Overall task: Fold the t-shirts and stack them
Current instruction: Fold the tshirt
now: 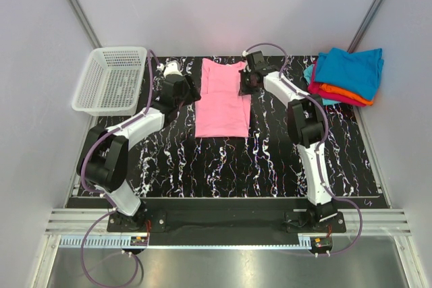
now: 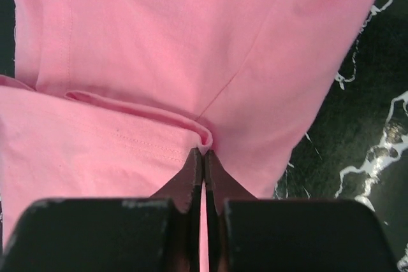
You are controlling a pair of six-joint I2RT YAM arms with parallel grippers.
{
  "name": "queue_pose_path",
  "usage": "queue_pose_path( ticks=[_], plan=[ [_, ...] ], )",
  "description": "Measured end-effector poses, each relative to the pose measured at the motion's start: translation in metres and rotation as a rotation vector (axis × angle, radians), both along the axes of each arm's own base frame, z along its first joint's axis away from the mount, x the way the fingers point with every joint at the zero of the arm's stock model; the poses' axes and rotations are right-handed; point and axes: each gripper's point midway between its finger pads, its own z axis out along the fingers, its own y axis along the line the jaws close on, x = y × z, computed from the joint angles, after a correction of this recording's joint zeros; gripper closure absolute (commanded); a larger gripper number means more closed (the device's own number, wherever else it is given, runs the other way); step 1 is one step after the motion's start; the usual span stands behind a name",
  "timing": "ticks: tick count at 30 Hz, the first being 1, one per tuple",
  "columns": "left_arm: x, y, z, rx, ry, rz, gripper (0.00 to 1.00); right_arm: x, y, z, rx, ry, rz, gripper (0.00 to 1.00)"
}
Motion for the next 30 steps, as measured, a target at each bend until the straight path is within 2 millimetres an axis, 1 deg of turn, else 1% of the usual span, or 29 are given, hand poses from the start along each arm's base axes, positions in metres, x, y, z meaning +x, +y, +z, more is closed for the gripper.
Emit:
queue_pose_path(
  ticks=[2, 6, 9, 11, 14, 18, 19, 20, 21, 22, 23, 24, 25, 27, 28, 30],
  plan=[
    [0.000, 0.000, 0.000, -0.001, 0.000, 0.000, 0.33, -0.004, -0.004, 0.005, -0.009, -0.005, -0.003, 1.00],
    [0.000, -0.001, -0.001, -0.004, 0.003, -0.004, 0.33, -0.014, -0.013, 0.022, -0.030, -0.028, -0.013, 1.00],
    [-0.001, -0.003, -0.003, -0.013, 0.010, -0.008, 0.33, -0.015, -0.020, 0.038, -0.051, -0.062, -0.030, 1.00],
    [-0.001, -0.004, -0.006, -0.016, 0.019, -0.010, 0.33, -0.014, -0.025, 0.045, -0.068, -0.082, -0.046, 1.00],
    [-0.001, -0.005, -0.012, -0.017, 0.032, -0.015, 0.33, -0.009, -0.032, 0.046, -0.096, -0.101, -0.076, 1.00],
    [-0.002, -0.006, -0.015, -0.018, 0.040, -0.021, 0.33, -0.004, -0.044, 0.040, -0.128, -0.102, -0.127, 1.00],
    [-0.002, -0.006, -0.015, -0.018, 0.042, -0.022, 0.33, -0.002, -0.046, 0.037, -0.131, -0.098, -0.138, 0.97],
    [-0.002, -0.007, -0.016, -0.018, 0.044, -0.024, 0.33, 0.000, -0.049, 0.032, -0.132, -0.090, -0.149, 0.73],
    [-0.002, -0.007, -0.017, -0.019, 0.046, -0.028, 0.33, 0.002, -0.051, 0.027, -0.129, -0.080, -0.162, 0.62],
    [-0.002, -0.008, -0.018, -0.020, 0.049, -0.030, 0.33, 0.005, -0.053, 0.021, -0.131, -0.071, -0.172, 0.54],
    [-0.002, -0.009, -0.019, -0.020, 0.052, -0.033, 0.33, 0.006, -0.056, 0.014, -0.136, -0.058, -0.180, 0.40],
    [-0.003, -0.009, -0.021, -0.019, 0.058, -0.036, 0.33, 0.007, -0.058, 0.006, -0.143, -0.044, -0.186, 0.34],
    [-0.003, -0.009, -0.023, -0.018, 0.064, -0.037, 0.33, 0.006, -0.060, 0.001, -0.147, -0.034, -0.192, 0.29],
    [-0.004, -0.009, -0.027, -0.013, 0.080, -0.040, 0.33, 0.005, -0.066, -0.008, -0.166, -0.014, -0.209, 0.16],
    [-0.005, -0.009, -0.029, -0.010, 0.088, -0.039, 0.33, 0.004, -0.068, -0.009, -0.174, -0.008, -0.216, 0.13],
    [-0.008, -0.008, -0.033, -0.005, 0.104, -0.038, 0.33, 0.004, -0.073, -0.008, -0.192, -0.013, -0.234, 0.05]
  ],
)
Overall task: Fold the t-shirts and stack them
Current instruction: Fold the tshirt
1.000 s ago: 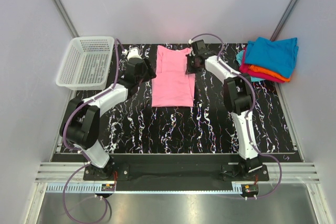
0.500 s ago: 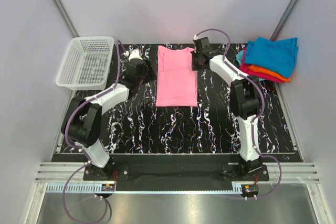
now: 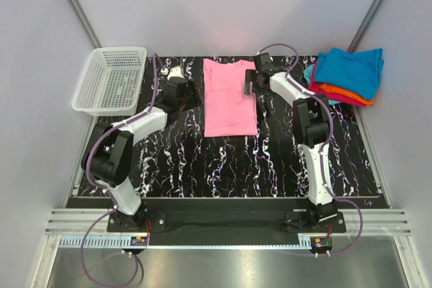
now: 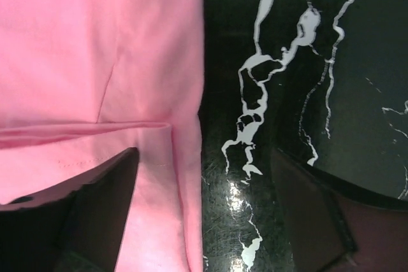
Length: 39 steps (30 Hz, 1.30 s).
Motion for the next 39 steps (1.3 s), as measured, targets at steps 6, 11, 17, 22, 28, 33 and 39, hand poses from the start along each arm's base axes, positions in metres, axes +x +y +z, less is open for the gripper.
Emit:
queue_pose_path(
  ticks=[6, 11, 17, 22, 28, 33, 39],
  plan=[
    [-0.010, -0.001, -0.009, -0.021, 0.053, 0.006, 0.34, -0.031, -0.017, -0.002, -0.025, 0.038, -0.064, 0.00],
    [-0.041, -0.003, -0.023, -0.088, 0.130, -0.015, 0.35, -0.086, -0.028, 0.005, 0.010, 0.093, -0.092, 0.02],
    [-0.091, -0.009, -0.053, -0.190, 0.262, -0.055, 0.35, -0.145, -0.031, 0.002, 0.081, 0.155, -0.084, 0.12],
    [-0.103, -0.026, -0.052, -0.313, 0.302, -0.096, 0.37, -0.175, -0.023, 0.006, 0.172, 0.174, -0.060, 0.20],
    [-0.098, -0.040, -0.036, -0.411, 0.275, -0.118, 0.40, -0.179, -0.003, 0.033, 0.300, 0.123, -0.009, 0.37],
    [-0.097, -0.042, -0.040, -0.424, 0.294, -0.103, 0.46, -0.176, 0.011, 0.041, 0.373, 0.108, 0.030, 0.42],
    [-0.099, -0.041, -0.061, -0.408, 0.362, -0.076, 0.47, -0.177, 0.018, 0.036, 0.410, 0.120, 0.045, 0.45]
  ],
)
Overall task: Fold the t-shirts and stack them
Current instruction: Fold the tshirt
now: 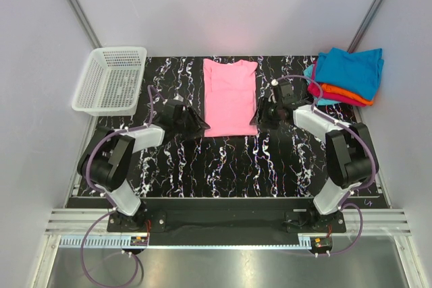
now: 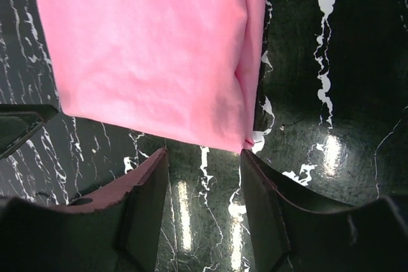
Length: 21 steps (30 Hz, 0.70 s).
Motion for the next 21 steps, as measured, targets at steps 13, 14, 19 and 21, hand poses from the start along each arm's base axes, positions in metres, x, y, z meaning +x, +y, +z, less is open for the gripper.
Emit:
queue_pose_path(
  ticks=[13, 14, 19, 21],
  plan=[
    [-0.001, 0.001, -0.023, 0.020, 0.062, 0.014, 0.48, -0.016, -0.003, -0.044, -0.019, 0.095, 0.005, 0.47],
    [0.000, 0.001, -0.024, 0.020, 0.063, 0.015, 0.48, -0.015, -0.003, -0.045, -0.019, 0.094, 0.005, 0.48],
    [0.006, -0.001, -0.024, 0.019, 0.056, 0.016, 0.48, -0.010, 0.003, -0.049, 0.007, 0.080, 0.022, 0.52],
    [0.007, -0.002, -0.024, 0.019, 0.055, 0.016, 0.51, -0.008, 0.005, -0.050, 0.015, 0.074, 0.027, 0.57]
  ],
)
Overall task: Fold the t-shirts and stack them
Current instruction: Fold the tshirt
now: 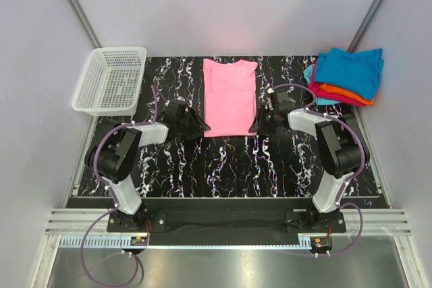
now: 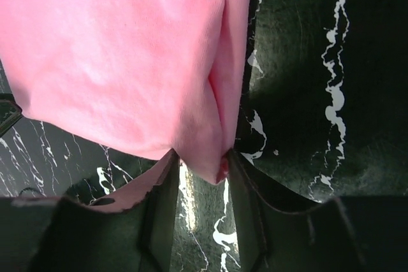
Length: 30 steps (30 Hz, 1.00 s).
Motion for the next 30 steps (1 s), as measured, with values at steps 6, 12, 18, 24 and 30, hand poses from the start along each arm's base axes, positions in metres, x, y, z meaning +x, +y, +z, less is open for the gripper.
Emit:
queue_pose_path(
  ticks=[6, 12, 18, 24, 30],
  plan=[
    [-0.001, 0.000, -0.003, 0.002, 0.011, 0.002, 0.78, 0.002, 0.003, -0.003, 0.014, -0.002, 0.010, 0.83],
    [-0.003, -0.002, -0.006, 0.008, 0.017, -0.007, 1.00, -0.001, 0.005, -0.007, 0.025, 0.016, 0.010, 1.00],
    [-0.011, -0.006, -0.009, 0.019, 0.020, -0.027, 1.00, -0.010, 0.005, -0.009, 0.041, 0.020, 0.010, 1.00],
    [-0.045, -0.007, -0.010, 0.056, 0.009, -0.067, 1.00, -0.048, 0.005, -0.009, 0.047, 0.041, 0.021, 1.00],
    [-0.099, 0.001, -0.011, 0.156, -0.014, -0.099, 1.00, -0.111, 0.031, -0.009, 0.036, 0.086, 0.073, 1.00]
  ],
)
